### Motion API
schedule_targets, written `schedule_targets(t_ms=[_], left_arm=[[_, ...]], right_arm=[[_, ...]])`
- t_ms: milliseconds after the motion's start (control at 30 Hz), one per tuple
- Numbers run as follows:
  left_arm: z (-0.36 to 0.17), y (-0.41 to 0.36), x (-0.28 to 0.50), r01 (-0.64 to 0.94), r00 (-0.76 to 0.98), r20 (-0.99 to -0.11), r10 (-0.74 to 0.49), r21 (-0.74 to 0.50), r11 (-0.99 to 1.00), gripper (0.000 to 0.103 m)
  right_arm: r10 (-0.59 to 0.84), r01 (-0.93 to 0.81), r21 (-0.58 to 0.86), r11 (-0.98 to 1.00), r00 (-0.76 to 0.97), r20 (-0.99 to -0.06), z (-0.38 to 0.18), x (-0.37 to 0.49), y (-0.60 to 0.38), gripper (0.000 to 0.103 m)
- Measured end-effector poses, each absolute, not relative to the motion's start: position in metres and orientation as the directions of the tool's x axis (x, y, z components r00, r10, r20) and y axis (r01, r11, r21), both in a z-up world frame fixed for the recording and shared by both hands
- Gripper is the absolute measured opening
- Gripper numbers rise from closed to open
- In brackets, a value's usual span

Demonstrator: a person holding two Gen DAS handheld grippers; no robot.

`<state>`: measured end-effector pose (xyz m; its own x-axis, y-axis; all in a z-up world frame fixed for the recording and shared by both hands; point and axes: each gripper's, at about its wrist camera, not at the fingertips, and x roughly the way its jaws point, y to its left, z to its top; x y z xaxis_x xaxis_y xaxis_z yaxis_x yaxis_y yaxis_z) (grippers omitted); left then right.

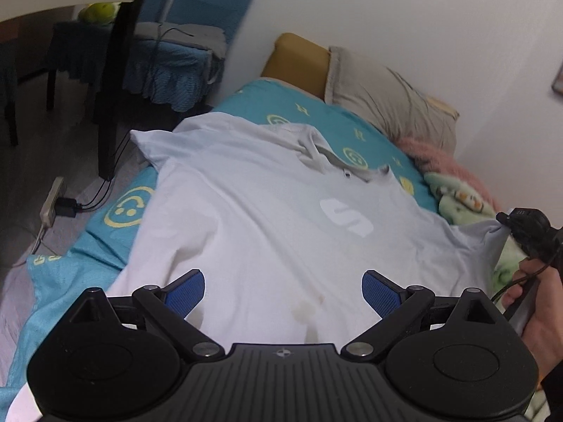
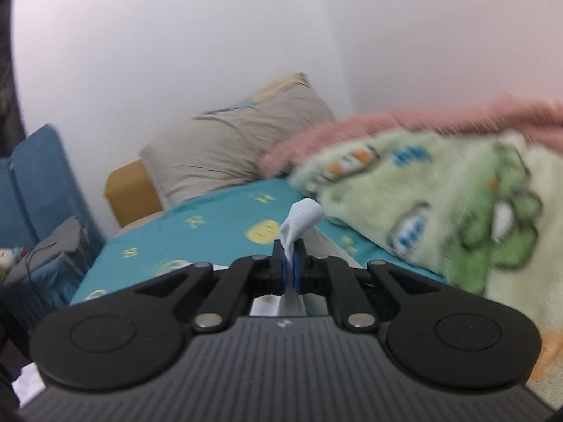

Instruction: Fold clothes

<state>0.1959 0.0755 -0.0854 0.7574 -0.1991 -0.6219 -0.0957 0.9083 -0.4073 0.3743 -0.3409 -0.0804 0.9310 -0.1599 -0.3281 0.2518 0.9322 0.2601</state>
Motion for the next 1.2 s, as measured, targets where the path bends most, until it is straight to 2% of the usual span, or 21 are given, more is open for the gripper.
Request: schedule_targets(t_ms=[167, 333, 467, 567, 667, 733, 767, 800, 833, 1033, 1200], left_arm=[[-0.08, 0.121, 0.194, -0.207, 0.77, -0.614, -0.174, -0.498, 0.842, 0.098], [-0.085, 0.155, 0.199, -0.288, 0.772, -0.619, -0.142, -0.541, 0.79, 0.098], [-0.09, 0.165, 0.206, -0.316, 0.767, -0.632, -0.116, -0.529, 0.787, 0.098], [-0.095, 0.162, 0.212, -0.311, 0.761, -0.638, -0.121, -0.522, 0.795, 0.098], [-0.098, 0.156, 0.216, -0.297, 0.756, -0.642, -0.128, -0.51, 0.807, 0.098], [-0.098, 0.151, 0.216, -0.282, 0.756, -0.641, -0.133, -0.502, 0.817, 0.098], [-0.097, 0.149, 0.216, -0.274, 0.757, -0.64, -0.136, -0.498, 0.823, 0.098], [-0.096, 0.148, 0.214, -0.269, 0.76, -0.637, -0.13, -0.491, 0.829, 0.098], [-0.094, 0.147, 0.213, -0.265, 0.763, -0.634, -0.124, -0.483, 0.834, 0.098], [-0.085, 0.136, 0.198, -0.231, 0.774, -0.626, -0.096, -0.421, 0.877, 0.098], [-0.081, 0.106, 0.179, -0.142, 0.761, -0.637, -0.126, -0.353, 0.925, 0.098]], right_arm=[[-0.081, 0.102, 0.052, 0.993, 0.946, -0.313, -0.055, 0.389, -0.235, 0.008], [0.05, -0.13, -0.166, 0.977, 0.907, -0.418, -0.1, 0.402, -0.121, 0.008], [0.106, -0.278, -0.27, 0.922, 0.85, -0.515, -0.143, 0.411, -0.053, 0.008], [0.099, -0.261, -0.229, 0.938, 0.834, -0.542, -0.153, 0.42, -0.052, 0.01], [0.133, -0.247, -0.127, 0.961, 0.812, -0.569, -0.148, 0.426, -0.067, 0.012], [0.172, -0.251, -0.051, 0.967, 0.783, -0.598, -0.142, 0.425, -0.078, 0.038], [0.184, -0.247, -0.022, 0.969, 0.777, -0.602, -0.136, 0.422, -0.085, 0.065], [0.194, -0.237, 0.005, 0.972, 0.783, -0.59, -0.13, 0.414, -0.094, 0.082], [0.202, -0.227, 0.03, 0.973, 0.794, -0.574, -0.125, 0.405, -0.103, 0.085], [0.243, -0.168, 0.187, 0.968, 0.816, -0.525, -0.072, 0.32, -0.171, 0.084], [0.213, -0.055, 0.321, 0.945, 0.85, -0.482, -0.03, 0.209, -0.229, 0.084]])
